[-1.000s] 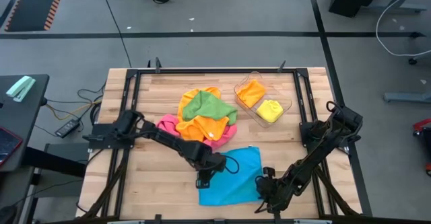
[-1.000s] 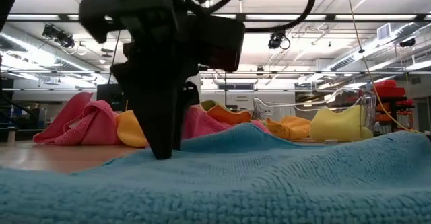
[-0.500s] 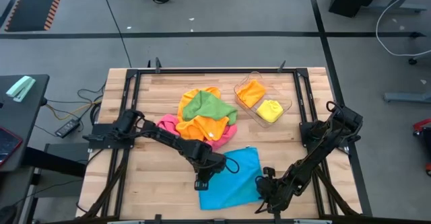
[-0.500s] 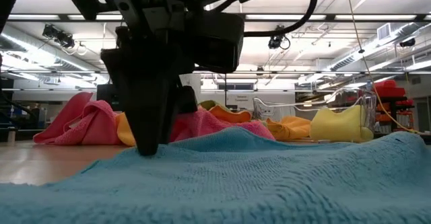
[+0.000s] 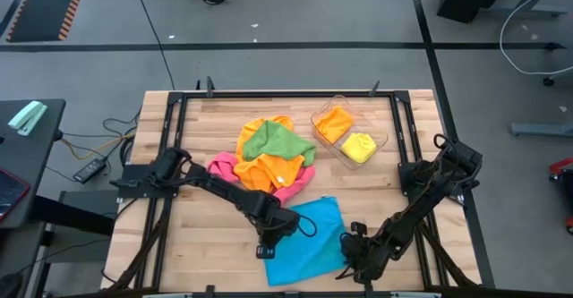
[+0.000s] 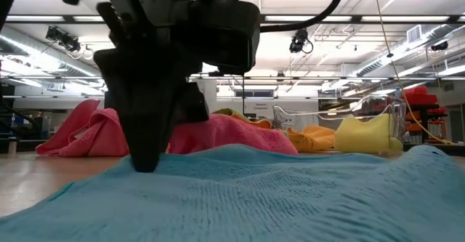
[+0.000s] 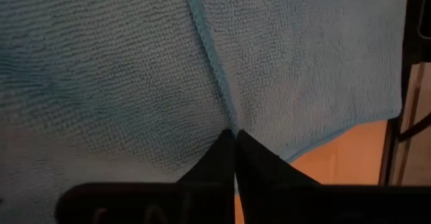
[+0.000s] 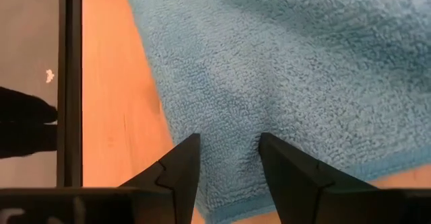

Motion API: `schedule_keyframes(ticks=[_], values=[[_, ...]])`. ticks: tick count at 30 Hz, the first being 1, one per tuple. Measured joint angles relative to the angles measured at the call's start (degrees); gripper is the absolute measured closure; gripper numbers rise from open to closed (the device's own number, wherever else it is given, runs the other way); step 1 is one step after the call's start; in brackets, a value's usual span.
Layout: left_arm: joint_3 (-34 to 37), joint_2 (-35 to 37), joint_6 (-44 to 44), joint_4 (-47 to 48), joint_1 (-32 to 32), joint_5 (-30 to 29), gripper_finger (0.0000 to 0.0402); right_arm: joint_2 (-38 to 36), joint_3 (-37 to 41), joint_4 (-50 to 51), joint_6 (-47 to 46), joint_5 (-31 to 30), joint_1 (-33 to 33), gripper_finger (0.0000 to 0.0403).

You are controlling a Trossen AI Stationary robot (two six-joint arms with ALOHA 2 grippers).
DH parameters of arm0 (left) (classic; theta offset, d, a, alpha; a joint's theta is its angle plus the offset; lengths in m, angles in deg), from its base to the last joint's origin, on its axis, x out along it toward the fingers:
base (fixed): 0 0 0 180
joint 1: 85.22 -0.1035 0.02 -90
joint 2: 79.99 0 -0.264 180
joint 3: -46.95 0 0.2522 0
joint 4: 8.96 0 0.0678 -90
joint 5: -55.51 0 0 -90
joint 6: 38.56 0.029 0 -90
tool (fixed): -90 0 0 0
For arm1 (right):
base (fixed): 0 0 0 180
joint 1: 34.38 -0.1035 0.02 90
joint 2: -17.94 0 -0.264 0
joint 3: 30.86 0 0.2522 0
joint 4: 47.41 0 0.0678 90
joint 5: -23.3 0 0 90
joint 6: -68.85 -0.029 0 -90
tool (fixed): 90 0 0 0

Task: Fold microfiber towels
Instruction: Fold the blue towel

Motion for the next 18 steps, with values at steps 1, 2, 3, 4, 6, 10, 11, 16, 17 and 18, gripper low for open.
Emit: schedule_keyframes(ticks=[1, 2, 3, 4, 6, 10, 11, 16, 17, 18], values=[[0.0, 0.0, -0.3, 0.0, 0.2, 0.0, 0.0393, 0.0, 0.0, 0.0, -0.2, 0.1, 0.0, 0.0237], [0.0, 0.0, -0.4, 0.0, 0.3, 0.0, 0.0389, 0.0, 0.0, 0.0, -0.2, 0.0, 0.2, 0.0237], [0.0, 0.0, -0.5, 0.0, 0.3, 0.0, 0.0384, 0.0, 0.0, 0.0, -0.1, 0.1, 0.4, 0.0237], [0.0, 0.0, -0.6, 0.0, 0.3, 0.0, 0.0380, 0.0, 0.0, 0.1, -0.1, 0.2, 0.4, 0.0237], [0.0, 0.0, -1.6, 0.0, 0.2, -0.2, 0.0379, 0.0, 0.0, 0.1, -0.1, 0.5, 0.6, 0.0237], [0.0, 0.3, -3.3, 0.1, 0.1, 0.0, 0.0394, 0.0, 0.0, 0.3, -0.1, 1.2, 0.7, 0.0237], [0.0, 0.3, -3.7, 0.3, 0.1, 0.4, 0.0394, 0.0, 0.0, 0.4, -0.1, 1.3, 0.7, 0.0237], [0.0, 0.5, -6.3, 2.3, 0.2, 3.6, 0.0371, 0.0, 0.0, 0.5, -0.1, 1.5, 0.7, 0.0237], [0.0, 0.5, -6.8, 3.0, 0.4, 3.7, 0.0369, 0.0, 0.0, 0.5, -0.1, 1.5, 0.7, 0.0237], [0.0, 0.5, -7.6, 3.7, 0.6, 3.7, 0.0368, 0.0, 0.0, 0.5, -0.1, 1.6, 0.7, 0.0237]])
